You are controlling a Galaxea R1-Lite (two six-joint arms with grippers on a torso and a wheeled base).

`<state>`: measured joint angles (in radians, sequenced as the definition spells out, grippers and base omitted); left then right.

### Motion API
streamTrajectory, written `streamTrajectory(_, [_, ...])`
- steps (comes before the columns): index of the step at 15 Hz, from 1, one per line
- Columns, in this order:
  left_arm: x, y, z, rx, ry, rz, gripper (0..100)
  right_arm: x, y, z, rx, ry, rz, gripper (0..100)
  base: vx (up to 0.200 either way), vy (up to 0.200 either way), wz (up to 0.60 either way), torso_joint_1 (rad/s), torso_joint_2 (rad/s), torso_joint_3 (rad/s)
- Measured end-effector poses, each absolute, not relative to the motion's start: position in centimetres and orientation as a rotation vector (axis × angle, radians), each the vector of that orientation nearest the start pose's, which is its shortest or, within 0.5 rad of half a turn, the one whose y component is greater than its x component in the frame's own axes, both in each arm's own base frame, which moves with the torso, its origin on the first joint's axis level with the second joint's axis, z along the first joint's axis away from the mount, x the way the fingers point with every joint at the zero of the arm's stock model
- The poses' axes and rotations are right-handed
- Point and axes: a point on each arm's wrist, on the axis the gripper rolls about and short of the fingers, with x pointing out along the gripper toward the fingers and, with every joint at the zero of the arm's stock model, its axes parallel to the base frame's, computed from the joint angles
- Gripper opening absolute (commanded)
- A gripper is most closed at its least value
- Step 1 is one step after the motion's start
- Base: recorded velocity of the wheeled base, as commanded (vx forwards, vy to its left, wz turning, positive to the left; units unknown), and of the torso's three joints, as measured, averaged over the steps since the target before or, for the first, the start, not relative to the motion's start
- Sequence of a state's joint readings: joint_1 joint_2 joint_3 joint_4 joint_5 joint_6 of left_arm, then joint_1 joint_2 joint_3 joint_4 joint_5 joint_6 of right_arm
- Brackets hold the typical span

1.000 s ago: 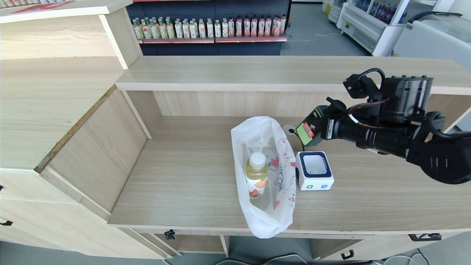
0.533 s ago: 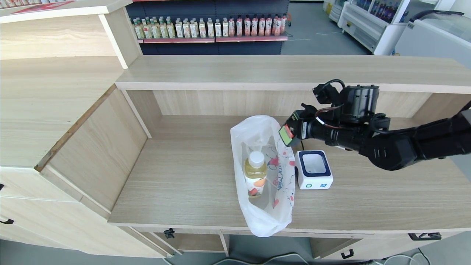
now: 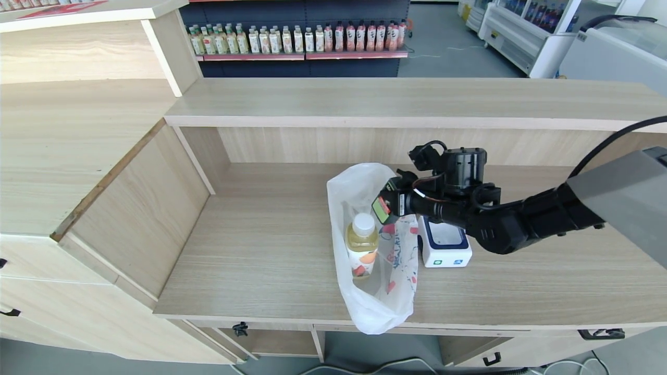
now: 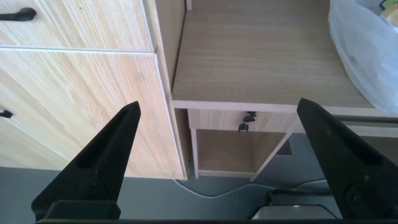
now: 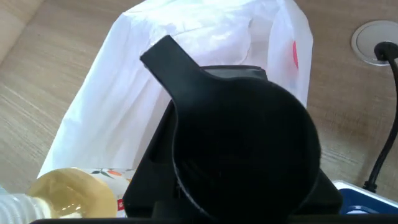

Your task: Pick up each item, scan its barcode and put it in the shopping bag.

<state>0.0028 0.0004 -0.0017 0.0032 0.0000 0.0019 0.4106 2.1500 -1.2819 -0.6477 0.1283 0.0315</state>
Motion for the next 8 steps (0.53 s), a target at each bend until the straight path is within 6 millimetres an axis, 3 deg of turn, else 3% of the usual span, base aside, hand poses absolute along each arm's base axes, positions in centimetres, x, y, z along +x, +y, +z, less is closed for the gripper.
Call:
streamTrajectory(6, [-2.3, 0.0, 7.6, 0.002, 0.002, 0.002, 100, 40.4, 18.3, 11.7, -0.046, 0.272, 0.542, 0, 0.000, 0.000, 0.00, 0.000, 0.00, 0.000])
streamTrajectory(7, [-2.3, 0.0, 7.6, 0.001, 0.002, 0.002, 100, 40.5, 18.3, 11.3, -0.048, 0.277, 0.541, 100, 0.000, 0.000, 0.00, 0.000, 0.00, 0.000])
streamTrajectory(8, [-2.3, 0.0, 7.6, 0.002, 0.002, 0.003, 100, 40.6, 18.4, 11.1, -0.049, 0.280, 0.541, 100, 0.000, 0.000, 0.00, 0.000, 0.00, 0.000])
